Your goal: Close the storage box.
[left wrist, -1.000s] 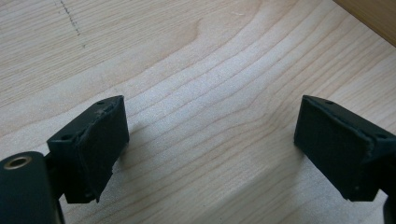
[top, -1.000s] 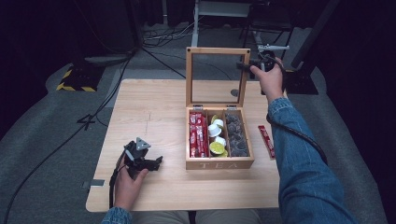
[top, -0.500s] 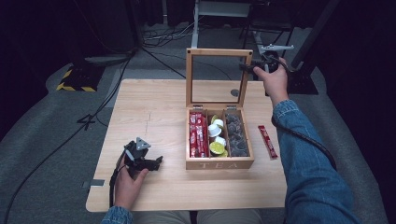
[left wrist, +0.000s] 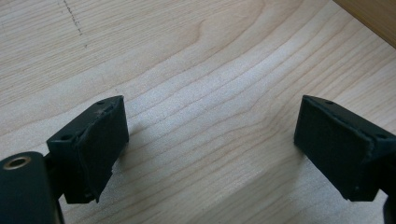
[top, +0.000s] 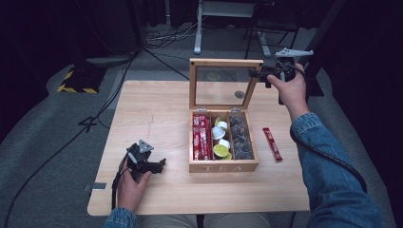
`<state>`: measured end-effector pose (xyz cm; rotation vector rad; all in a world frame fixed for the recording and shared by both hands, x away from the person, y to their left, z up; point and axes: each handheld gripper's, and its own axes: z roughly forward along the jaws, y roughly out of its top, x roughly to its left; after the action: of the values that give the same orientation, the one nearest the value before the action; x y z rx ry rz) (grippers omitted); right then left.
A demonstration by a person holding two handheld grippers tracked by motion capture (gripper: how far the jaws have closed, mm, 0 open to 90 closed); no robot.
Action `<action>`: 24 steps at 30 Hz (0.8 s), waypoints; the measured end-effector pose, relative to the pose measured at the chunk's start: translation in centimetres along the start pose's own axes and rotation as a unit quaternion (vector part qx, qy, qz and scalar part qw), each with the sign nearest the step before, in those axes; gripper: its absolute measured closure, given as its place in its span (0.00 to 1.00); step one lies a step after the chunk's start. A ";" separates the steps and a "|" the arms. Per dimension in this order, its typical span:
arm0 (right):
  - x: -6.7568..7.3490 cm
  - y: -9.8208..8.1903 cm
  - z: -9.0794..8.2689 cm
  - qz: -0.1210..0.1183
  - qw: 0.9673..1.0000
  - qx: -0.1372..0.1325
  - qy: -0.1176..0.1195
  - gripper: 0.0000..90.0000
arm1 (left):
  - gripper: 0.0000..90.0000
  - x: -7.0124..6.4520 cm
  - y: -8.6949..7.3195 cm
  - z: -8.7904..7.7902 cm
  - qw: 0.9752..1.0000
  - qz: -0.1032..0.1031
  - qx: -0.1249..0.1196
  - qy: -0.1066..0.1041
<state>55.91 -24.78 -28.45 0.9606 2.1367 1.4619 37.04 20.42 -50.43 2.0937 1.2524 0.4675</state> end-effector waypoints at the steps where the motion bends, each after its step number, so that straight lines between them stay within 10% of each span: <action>1: 0.3 0.0 -0.4 0.000 1.000 -0.002 0.002 0.59 | 0.11 0.0 0.0 0.0 1.000 0.000 0.000 0.000; 24: 4.5 -3.0 -4.8 -0.042 0.998 0.053 0.010 0.49 | 0.11 0.0 0.1 0.1 1.000 -0.001 0.000 0.001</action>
<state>48.69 -25.39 -28.98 0.8839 2.2604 1.3340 37.09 20.35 -50.44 2.0927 1.2551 0.4701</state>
